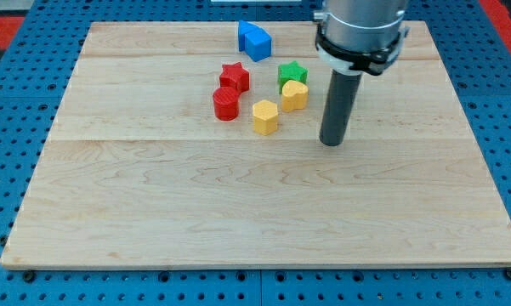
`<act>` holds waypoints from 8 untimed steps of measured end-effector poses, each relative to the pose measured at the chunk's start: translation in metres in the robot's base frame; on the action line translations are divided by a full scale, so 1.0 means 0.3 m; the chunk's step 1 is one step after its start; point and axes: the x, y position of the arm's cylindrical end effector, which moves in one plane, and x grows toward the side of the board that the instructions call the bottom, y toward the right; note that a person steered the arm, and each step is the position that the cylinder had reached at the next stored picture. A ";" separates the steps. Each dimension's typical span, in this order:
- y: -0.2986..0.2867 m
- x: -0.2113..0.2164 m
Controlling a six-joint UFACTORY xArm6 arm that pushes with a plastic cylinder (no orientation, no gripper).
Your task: Push the yellow heart and green star slightly up
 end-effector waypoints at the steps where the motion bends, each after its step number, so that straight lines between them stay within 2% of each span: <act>1: -0.029 -0.072; 8: -0.088 -0.251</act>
